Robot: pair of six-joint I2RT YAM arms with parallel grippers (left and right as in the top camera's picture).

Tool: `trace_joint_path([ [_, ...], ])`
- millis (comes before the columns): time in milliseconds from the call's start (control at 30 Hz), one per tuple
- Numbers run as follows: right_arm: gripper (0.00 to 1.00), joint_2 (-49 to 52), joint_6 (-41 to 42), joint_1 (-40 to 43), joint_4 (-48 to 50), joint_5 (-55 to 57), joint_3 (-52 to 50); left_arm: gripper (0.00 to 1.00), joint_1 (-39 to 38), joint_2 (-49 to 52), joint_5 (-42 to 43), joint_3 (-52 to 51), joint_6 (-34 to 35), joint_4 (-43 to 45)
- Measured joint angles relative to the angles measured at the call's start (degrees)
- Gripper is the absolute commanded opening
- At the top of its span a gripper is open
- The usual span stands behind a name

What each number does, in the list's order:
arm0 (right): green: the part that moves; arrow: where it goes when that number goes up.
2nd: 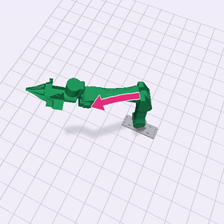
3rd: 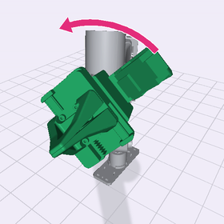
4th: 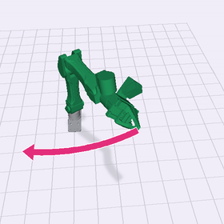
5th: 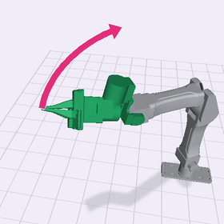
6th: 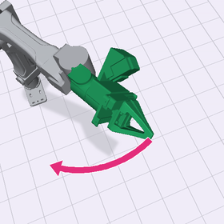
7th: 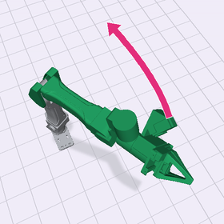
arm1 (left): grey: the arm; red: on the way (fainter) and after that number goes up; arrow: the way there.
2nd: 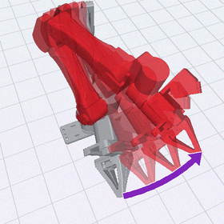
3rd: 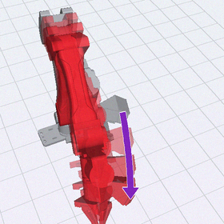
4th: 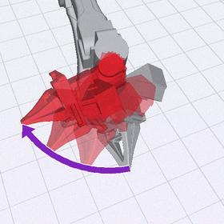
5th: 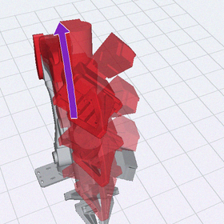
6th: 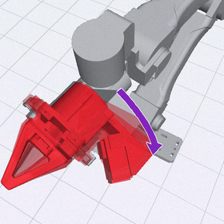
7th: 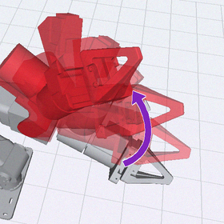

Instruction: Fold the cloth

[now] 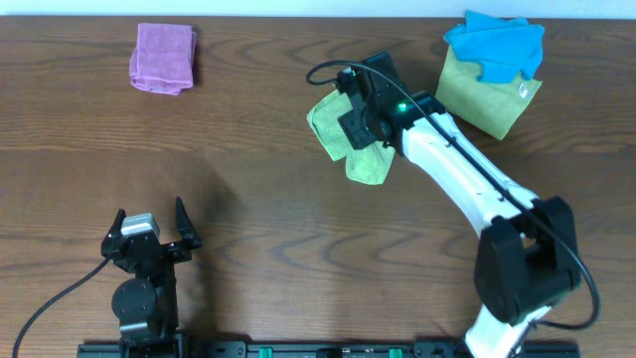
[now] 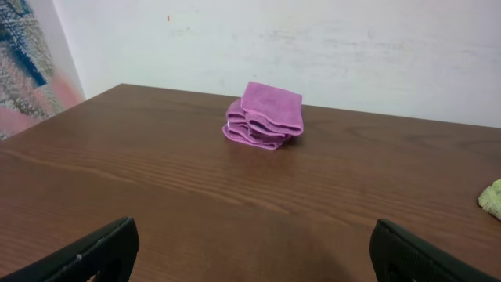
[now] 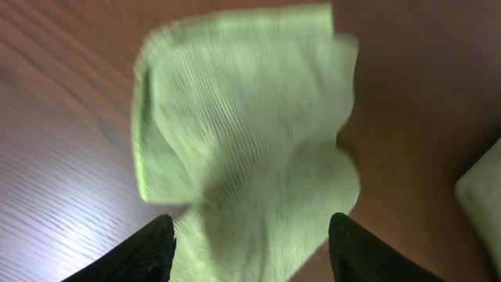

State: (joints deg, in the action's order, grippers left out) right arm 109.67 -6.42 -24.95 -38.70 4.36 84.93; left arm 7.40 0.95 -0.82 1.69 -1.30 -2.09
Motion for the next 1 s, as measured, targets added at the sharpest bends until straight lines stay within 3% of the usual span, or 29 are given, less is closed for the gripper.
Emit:
trace_joint_path([
  [133,0.48,4.09,0.04,0.44,-0.72,-1.46,-0.02,0.95,0.00,0.00,0.02,0.00,0.00,-0.02],
  [167,0.30,5.14,0.35,0.33,-0.37,-2.03,-0.02,0.95,0.00,0.00,0.00,0.00,0.00,0.00],
  [200,0.02,6.10,-0.07,0.24,-0.24,-2.54,-0.02,0.95,0.00,0.00,0.00,0.00,0.00,0.00],
  [433,0.01,8.90,0.17,-1.40,-2.62,-3.65,1.03,0.96,0.00,0.00,0.00,0.00,0.00,0.00],
  [600,0.01,8.52,-0.31,-3.78,-8.96,-12.48,14.82,0.95,0.00,0.00,0.02,0.00,0.00,0.00],
  [633,0.34,7.91,-1.40,-4.55,-10.23,-18.58,18.40,0.95,0.00,0.00,0.00,0.00,0.00,0.00],
  [667,0.77,7.48,-2.05,-4.90,-10.88,-21.18,19.74,0.95,0.00,0.00,0.02,0.00,0.00,0.00],
  [700,0.99,6.97,-3.17,-5.25,-11.76,-22.88,20.90,0.95,0.00,0.00,0.00,0.00,0.00,0.00],
  [1000,0.99,6.19,-4.83,-4.42,-17.05,-8.90,21.84,0.95,0.00,0.00,0.00,0.00,0.00,0.00],
])
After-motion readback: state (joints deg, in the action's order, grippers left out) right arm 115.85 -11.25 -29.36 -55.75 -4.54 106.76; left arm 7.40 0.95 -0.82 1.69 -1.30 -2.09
